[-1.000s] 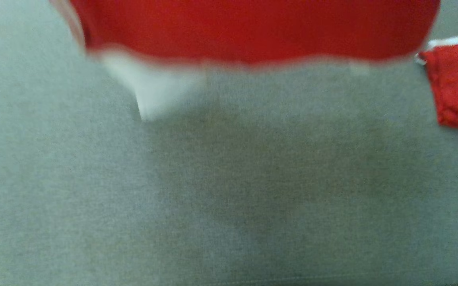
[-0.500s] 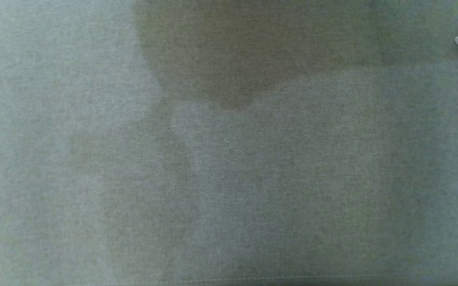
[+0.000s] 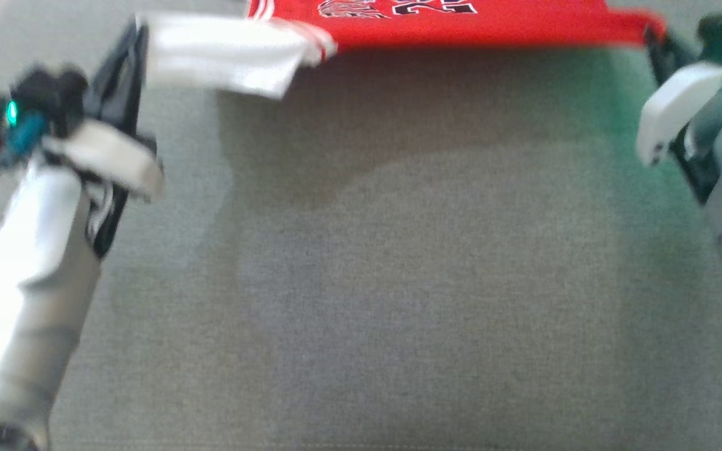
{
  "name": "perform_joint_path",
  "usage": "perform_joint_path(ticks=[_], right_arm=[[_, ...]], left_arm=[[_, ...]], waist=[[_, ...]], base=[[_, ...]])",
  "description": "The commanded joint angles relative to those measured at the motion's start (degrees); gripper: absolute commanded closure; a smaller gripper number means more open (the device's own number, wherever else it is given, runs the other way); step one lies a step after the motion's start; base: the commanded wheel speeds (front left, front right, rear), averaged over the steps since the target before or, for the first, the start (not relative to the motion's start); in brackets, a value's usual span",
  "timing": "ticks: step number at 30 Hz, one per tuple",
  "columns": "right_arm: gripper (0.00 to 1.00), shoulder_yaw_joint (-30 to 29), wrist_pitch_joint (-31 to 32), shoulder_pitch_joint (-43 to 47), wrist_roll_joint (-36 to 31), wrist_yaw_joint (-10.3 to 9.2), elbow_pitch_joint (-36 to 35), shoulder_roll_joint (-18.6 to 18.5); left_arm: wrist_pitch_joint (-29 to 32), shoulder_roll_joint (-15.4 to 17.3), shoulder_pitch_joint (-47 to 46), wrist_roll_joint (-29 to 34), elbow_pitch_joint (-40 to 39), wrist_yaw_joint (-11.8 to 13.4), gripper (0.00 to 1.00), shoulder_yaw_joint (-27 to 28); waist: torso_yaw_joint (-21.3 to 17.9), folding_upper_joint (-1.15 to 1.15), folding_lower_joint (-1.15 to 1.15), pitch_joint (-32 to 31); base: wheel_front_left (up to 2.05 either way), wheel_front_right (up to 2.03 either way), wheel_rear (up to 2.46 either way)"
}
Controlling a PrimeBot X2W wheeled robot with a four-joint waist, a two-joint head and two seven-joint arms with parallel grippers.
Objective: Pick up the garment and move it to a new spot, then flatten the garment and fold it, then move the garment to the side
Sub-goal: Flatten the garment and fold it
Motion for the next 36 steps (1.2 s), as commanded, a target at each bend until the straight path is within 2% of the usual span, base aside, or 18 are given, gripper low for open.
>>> perform_joint_path(ticks=[1,5,8,12,17,21,25,29,33,36], right_arm=[[1.0,2.3,1.5,1.5,1.9,-0.05,-1.3,-0.5],[1.0,8.7,6.6,5.9,7.6,-0.05,-4.3,-1.8],[1.0,13.9,11.1,9.2,13.0,-0.05,-8.6,-4.3],[1.0,20.1,17.7,13.9,22.2,-0.05,-16.2,-8.4],[1.0,25.4,24.2,18.7,32.1,-0.05,-25.9,-15.4],[1.0,27.7,27.8,22.3,38.7,-0.05,-32.0,-19.2],[1.0,28.6,29.7,24.6,42.6,-0.05,-35.8,-21.2],[1.0,29.3,32.9,27.1,46.3,-0.05,-39.9,-23.5],[1.0,28.3,32.5,27.6,47.2,-0.05,-42.3,-24.9],[1.0,27.0,31.9,26.4,46.7,-0.05,-42.9,-24.8]], left_arm=[[-0.7,4.4,0.2,0.4,-2.9,0.2,1.0,1.7],[-0.7,6.9,7.9,0.3,-6.2,0.1,1.0,-0.4],[0.2,9.1,12.3,0.2,-9.0,0.1,1.0,-2.9],[2.5,11.9,17.8,-1.7,-14.4,0.1,1.0,-5.7],[6.9,16.1,24.5,-4.2,-22.4,0.1,1.0,-7.2],[12.6,19.5,30.6,-8.6,-29.4,0.1,1.0,-8.1],[16.6,22.1,34.9,-10.7,-34.8,0.5,1.0,-8.6],[20.2,25.1,38.5,-12.7,-42.0,2.5,1.0,-8.2],[21.7,26.8,39.1,-13.3,-46.6,4.9,1.0,-6.8],[22.5,27.5,37.9,-13.2,-48.5,5.8,1.0,-5.8]], waist=[[0.4,0.0,0.01,-3.1],[0.1,0.0,0.01,-6.9],[-0.1,0.0,0.01,-9.3],[-0.4,0.0,0.01,-12.5],[-0.5,0.0,0.01,-15.3],[-0.9,0.0,0.01,-17.1],[-1.3,0.0,0.01,-18.0],[-1.6,0.0,0.01,-18.4],[-1.6,0.0,0.01,-17.8],[-1.6,0.0,0.01,-15.9]], base=[[0.0,0.0,0.0],[0.0,0.0,0.0],[0.0,0.0,0.0],[0.0,0.0,0.0],[0.0,0.0,0.0],[0.0,0.0,0.0],[0.0,0.0,0.0],[0.0,0.0,0.0],[0.0,0.0,0.0],[0.0,0.0,0.0]])
